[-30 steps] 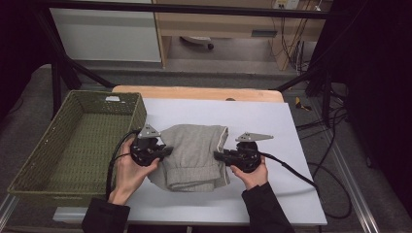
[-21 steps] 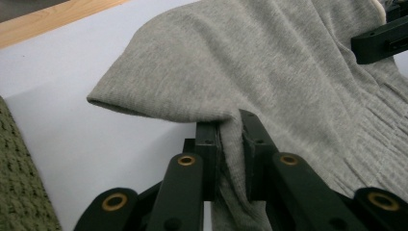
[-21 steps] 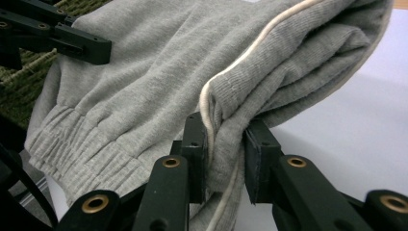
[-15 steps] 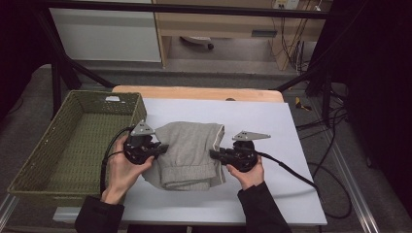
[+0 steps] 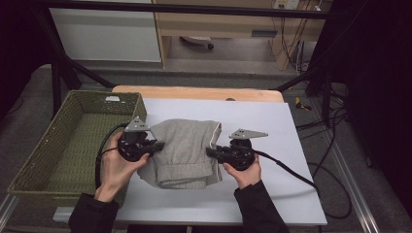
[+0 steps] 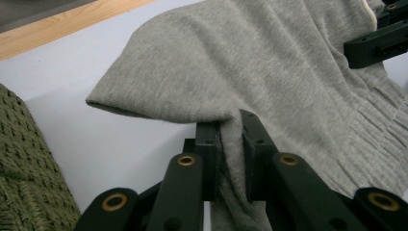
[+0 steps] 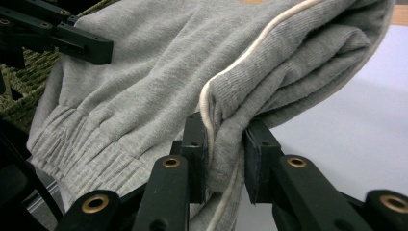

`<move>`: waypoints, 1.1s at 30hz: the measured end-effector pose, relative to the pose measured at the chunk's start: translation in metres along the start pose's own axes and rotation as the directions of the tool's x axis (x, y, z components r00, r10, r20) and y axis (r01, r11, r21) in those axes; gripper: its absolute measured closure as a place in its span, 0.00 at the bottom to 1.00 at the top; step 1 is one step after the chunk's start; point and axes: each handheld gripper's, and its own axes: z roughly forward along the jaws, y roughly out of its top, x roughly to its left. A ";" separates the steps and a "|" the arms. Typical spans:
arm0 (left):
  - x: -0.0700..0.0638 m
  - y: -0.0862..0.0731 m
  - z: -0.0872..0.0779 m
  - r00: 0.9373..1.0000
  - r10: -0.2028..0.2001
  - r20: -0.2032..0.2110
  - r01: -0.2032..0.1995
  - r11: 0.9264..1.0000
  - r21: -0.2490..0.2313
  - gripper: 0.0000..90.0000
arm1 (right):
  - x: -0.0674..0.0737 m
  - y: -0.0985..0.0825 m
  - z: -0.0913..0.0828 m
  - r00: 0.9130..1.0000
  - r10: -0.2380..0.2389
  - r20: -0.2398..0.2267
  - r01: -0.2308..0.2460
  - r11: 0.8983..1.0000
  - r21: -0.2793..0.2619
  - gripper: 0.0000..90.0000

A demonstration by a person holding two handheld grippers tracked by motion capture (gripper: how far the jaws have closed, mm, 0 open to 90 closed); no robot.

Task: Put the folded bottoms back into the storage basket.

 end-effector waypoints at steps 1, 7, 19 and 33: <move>0.000 0.001 -0.001 1.000 0.000 -0.001 0.000 1.000 0.000 0.89 | 0.001 0.001 0.000 1.000 0.002 0.000 -0.002 1.000 0.000 0.82; 0.003 0.003 -0.007 1.000 0.002 -0.008 -0.002 1.000 -0.005 0.89 | 0.006 0.006 0.000 1.000 -0.005 -0.003 0.005 1.000 -0.015 0.82; 0.009 0.007 -0.021 1.000 0.000 -0.008 0.000 1.000 -0.017 0.89 | 0.015 0.016 0.001 1.000 -0.015 -0.014 0.014 0.999 -0.036 0.83; 0.017 0.010 -0.038 1.000 0.003 -0.016 -0.004 1.000 -0.029 0.89 | 0.028 0.029 0.006 0.999 -0.041 -0.014 0.040 0.998 -0.054 0.83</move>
